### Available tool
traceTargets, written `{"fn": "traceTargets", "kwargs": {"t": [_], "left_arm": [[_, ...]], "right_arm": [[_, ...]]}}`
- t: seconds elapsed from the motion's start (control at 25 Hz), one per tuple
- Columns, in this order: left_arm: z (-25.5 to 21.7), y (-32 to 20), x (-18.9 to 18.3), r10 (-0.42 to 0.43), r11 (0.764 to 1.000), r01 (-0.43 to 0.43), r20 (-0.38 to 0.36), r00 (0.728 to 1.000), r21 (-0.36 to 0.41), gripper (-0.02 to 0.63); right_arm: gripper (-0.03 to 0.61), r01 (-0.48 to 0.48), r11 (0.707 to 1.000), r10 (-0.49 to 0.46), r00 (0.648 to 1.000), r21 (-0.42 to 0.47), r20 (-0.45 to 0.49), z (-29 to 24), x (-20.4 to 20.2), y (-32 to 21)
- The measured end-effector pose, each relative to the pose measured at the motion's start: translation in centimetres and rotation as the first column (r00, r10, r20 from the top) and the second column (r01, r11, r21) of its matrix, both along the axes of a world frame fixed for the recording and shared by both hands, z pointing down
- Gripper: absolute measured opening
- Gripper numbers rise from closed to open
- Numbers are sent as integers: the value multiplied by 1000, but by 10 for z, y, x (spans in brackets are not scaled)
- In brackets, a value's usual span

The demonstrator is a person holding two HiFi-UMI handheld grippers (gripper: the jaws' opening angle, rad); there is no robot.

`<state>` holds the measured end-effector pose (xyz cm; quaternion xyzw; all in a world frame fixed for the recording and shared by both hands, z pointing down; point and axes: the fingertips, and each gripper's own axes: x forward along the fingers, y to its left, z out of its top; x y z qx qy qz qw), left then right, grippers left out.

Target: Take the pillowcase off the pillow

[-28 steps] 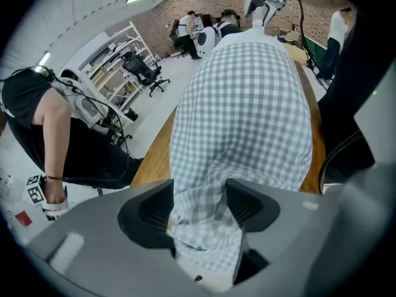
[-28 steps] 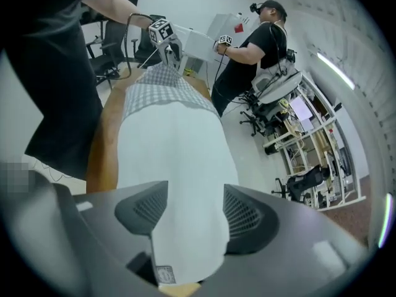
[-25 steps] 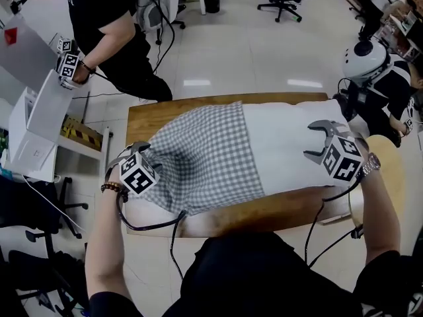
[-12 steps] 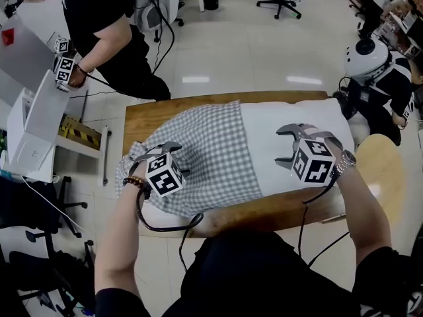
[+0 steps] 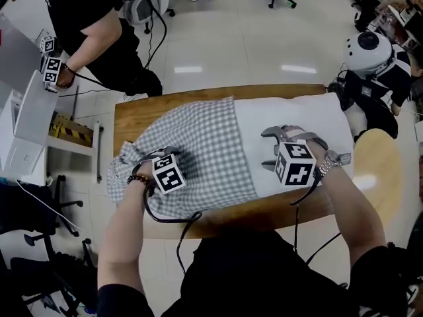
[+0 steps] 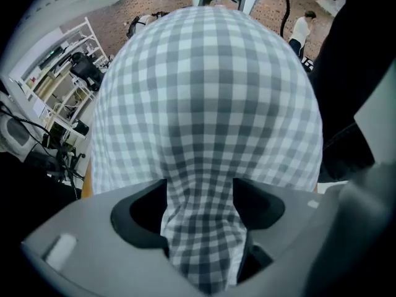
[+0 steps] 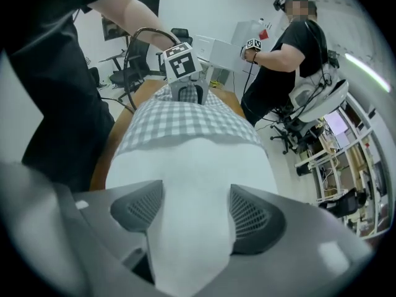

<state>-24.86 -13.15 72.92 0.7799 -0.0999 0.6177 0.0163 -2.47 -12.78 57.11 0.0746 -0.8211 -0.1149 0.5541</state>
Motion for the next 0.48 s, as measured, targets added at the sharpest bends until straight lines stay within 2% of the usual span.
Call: {"fn": "traceTargets", "kwargs": {"t": [0.2,0.36,0.48], "left_arm": [[29,-6,-5,-13,999,14,26,1000,-39,338],[58,0,4,-2,999,5,58,998,-50,331],[77,-14,10,-2,999,6,78,997,-52,307]], "right_arm": [[339,-21,1000,21,999,-5,-41,26,3,-8],[293,-33,999,33,998,-2,-49,52,13,-4],[222,-33,999,33,999,3,-42,67,21,-20]]}}
